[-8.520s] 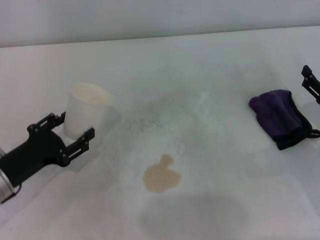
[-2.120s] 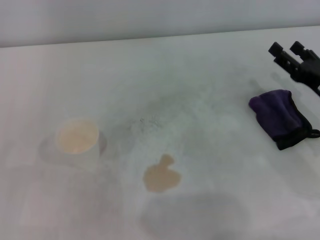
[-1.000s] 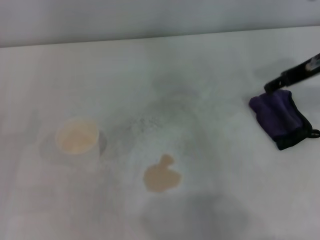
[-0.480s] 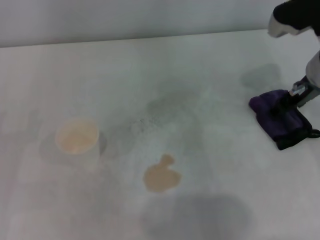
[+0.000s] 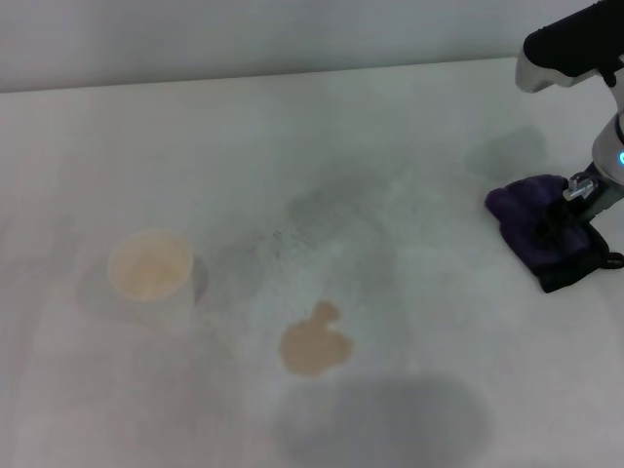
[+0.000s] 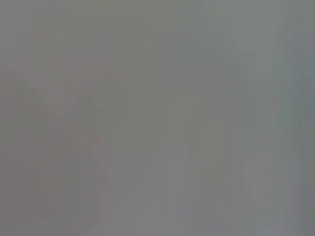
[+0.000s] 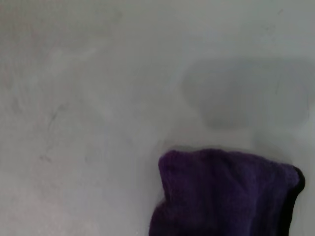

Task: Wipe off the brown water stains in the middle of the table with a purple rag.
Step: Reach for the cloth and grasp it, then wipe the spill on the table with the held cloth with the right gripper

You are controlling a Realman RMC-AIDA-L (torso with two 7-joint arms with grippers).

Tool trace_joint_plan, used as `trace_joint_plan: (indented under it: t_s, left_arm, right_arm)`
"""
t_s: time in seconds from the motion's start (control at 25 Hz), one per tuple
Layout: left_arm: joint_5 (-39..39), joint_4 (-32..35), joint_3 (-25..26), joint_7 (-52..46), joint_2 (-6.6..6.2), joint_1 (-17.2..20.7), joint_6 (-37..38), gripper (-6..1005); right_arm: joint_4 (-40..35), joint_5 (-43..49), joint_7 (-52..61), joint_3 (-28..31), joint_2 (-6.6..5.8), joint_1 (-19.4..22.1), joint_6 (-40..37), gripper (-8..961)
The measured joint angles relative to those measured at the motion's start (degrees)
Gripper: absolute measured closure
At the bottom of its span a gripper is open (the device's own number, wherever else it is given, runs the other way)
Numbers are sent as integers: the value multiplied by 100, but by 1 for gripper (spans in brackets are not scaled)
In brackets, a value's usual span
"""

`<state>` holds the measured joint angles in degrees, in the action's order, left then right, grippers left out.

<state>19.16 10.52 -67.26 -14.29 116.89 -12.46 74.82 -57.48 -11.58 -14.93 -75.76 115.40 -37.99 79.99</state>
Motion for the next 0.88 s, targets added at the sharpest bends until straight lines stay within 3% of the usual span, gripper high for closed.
trace_joint_plan:
  t_s: [0.2, 0.4, 0.6, 0.88]
  left_arm:
    - [1, 7, 2, 3, 5, 7, -3, 123]
    - [10, 11, 3, 12, 8, 22, -3, 122]
    - [10, 12, 3, 21, 10, 33, -3, 122]
    - [9, 4, 2, 23, 27, 69, 6, 122]
  right_arm:
    - [171, 3, 19, -24, 0, -27, -26, 285]
    - [368, 22, 47, -91, -1, -151, -34, 534]
    - [202, -4, 85, -300, 8, -136, 31, 687]
    - [124, -164, 88, -439, 37, -123, 107, 813]
